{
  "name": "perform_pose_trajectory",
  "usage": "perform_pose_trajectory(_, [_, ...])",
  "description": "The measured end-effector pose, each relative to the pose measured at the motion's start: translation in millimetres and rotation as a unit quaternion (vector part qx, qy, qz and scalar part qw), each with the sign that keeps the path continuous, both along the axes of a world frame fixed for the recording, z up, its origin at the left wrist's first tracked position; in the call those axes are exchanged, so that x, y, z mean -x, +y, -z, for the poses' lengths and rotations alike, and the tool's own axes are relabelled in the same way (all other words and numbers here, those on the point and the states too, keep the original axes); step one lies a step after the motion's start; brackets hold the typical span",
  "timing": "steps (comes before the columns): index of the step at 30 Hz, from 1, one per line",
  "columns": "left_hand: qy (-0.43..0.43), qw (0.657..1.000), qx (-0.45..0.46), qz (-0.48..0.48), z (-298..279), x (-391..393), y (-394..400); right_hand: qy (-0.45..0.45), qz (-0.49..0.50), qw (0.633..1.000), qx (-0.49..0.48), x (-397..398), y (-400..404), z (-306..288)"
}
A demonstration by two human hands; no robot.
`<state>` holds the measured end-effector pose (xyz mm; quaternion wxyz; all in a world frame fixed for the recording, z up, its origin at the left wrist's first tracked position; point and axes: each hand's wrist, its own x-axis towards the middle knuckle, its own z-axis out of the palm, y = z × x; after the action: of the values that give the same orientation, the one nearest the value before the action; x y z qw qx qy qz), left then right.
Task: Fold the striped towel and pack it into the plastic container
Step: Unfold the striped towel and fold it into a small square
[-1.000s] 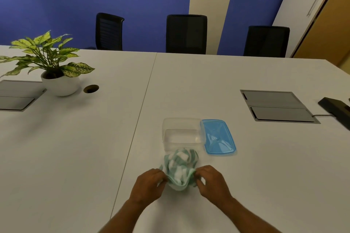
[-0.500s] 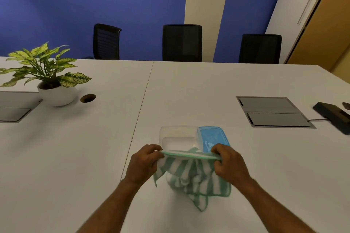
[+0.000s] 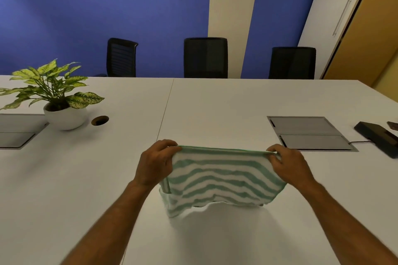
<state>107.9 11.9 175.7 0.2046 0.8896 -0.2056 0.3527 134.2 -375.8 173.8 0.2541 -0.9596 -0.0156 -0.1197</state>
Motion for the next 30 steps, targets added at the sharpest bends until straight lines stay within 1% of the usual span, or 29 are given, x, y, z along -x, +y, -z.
perform_pose_trajectory(2, [0.011, 1.0, -0.018, 0.02, -12, -2, 7, 0.01, -0.016, 1.0, -0.018, -4, -9, -14])
perform_pose_trajectory(3, [0.027, 0.999, -0.006, 0.022, -19, -4, 11, 0.013, -0.022, 0.999, -0.019, -6, -13, -22])
perform_pose_trajectory(6, [0.127, 0.989, 0.064, 0.031, -37, -9, 19, 0.009, -0.033, 0.999, -0.037, -6, -16, -51])
perform_pose_trajectory(8, [0.188, 0.979, 0.067, 0.035, -47, -16, 26, 0.031, -0.048, 0.995, -0.082, -4, -15, -72])
perform_pose_trajectory(9, [0.21, 0.976, 0.048, 0.031, -51, -21, 30, 0.051, -0.063, 0.99, -0.114, -2, -15, -83])
perform_pose_trajectory(12, [0.27, 0.959, -0.082, -0.005, -63, -33, 39, 0.098, -0.109, 0.971, -0.189, 2, -15, -109])
perform_pose_trajectory(13, [0.294, 0.95, -0.106, -0.021, -65, -34, 42, 0.103, -0.122, 0.967, -0.2, 2, -14, -116])
perform_pose_trajectory(15, [0.33, 0.935, -0.119, -0.058, -67, -36, 47, 0.105, -0.135, 0.959, -0.224, 2, -17, -126])
perform_pose_trajectory(18, [0.342, 0.926, -0.12, -0.108, -68, -35, 55, 0.107, -0.145, 0.952, -0.247, 3, -23, -135])
perform_pose_trajectory(20, [0.343, 0.925, -0.099, -0.129, -71, -34, 57, 0.111, -0.134, 0.953, -0.249, 1, -28, -136])
perform_pose_trajectory(21, [0.336, 0.929, -0.078, -0.135, -73, -33, 58, 0.109, -0.121, 0.958, -0.236, 0, -30, -135])
perform_pose_trajectory(24, [0.276, 0.95, -0.033, -0.146, -78, -33, 61, 0.082, -0.084, 0.983, -0.141, -5, -31, -129])
perform_pose_trajectory(25, [0.256, 0.955, -0.029, -0.149, -79, -33, 62, 0.073, -0.071, 0.986, -0.133, -6, -31, -127])
perform_pose_trajectory(26, [0.243, 0.958, -0.02, -0.148, -81, -33, 63, 0.068, -0.068, 0.985, -0.146, -6, -32, -125])
perform_pose_trajectory(28, [0.245, 0.96, 0.041, -0.131, -85, -31, 63, 0.072, -0.055, 0.981, -0.174, -7, -35, -124])
perform_pose_trajectory(29, [0.247, 0.959, 0.076, -0.119, -88, -29, 62, 0.077, -0.056, 0.981, -0.166, -7, -37, -122])
perform_pose_trajectory(30, [0.238, 0.96, 0.101, -0.107, -91, -29, 60, 0.084, -0.06, 0.986, -0.135, -9, -41, -119])
